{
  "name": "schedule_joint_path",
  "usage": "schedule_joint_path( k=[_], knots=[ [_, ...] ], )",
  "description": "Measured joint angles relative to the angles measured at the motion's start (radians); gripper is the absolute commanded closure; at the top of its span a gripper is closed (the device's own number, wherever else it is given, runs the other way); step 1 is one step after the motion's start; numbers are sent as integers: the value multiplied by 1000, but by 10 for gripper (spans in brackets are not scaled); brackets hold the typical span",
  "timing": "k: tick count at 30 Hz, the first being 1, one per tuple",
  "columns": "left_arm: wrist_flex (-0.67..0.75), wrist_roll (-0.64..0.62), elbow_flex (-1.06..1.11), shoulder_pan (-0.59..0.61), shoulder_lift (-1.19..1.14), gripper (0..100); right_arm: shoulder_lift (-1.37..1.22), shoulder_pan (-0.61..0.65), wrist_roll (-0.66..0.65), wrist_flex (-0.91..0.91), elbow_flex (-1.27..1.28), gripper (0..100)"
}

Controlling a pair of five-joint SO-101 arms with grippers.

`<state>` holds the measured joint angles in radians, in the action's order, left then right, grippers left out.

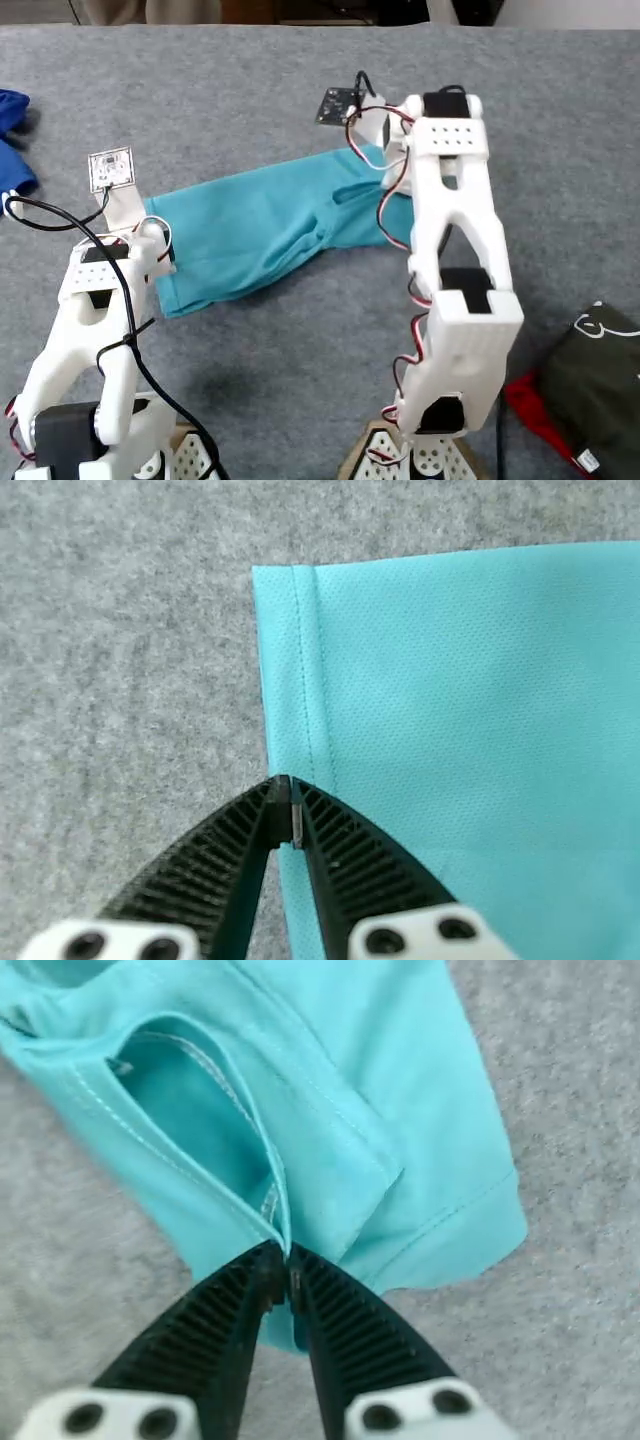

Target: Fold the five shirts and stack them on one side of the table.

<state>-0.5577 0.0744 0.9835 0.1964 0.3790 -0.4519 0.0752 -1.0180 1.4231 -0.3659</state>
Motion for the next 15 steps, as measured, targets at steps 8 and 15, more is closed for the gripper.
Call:
schedule_joint_path(
  k=[8,15],
  knots=[
    [0,0,0,0,0,980,-146,74,0,0,-161,967],
    [0,0,0,0,0,980,-158,72,0,49,-252,748]
  ],
)
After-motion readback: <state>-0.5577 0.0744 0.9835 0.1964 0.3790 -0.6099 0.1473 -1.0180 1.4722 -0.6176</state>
